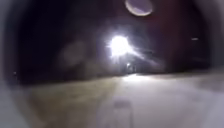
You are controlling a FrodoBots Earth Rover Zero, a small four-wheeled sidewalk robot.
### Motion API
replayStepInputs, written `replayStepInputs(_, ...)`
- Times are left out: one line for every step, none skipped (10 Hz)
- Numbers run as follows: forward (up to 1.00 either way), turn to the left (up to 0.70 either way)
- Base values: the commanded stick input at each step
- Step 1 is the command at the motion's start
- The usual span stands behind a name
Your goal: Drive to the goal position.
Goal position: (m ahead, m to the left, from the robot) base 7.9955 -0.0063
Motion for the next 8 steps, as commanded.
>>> replayStepInputs(1.0, 0.0)
replayStepInputs(1.0, 0.0)
replayStepInputs(1.0, 0.0)
replayStepInputs(1.0, 0.0)
replayStepInputs(1.0, 0.26)
replayStepInputs(1.0, 0.22)
replayStepInputs(1.0, 0.07)
replayStepInputs(1.0, 0.0)
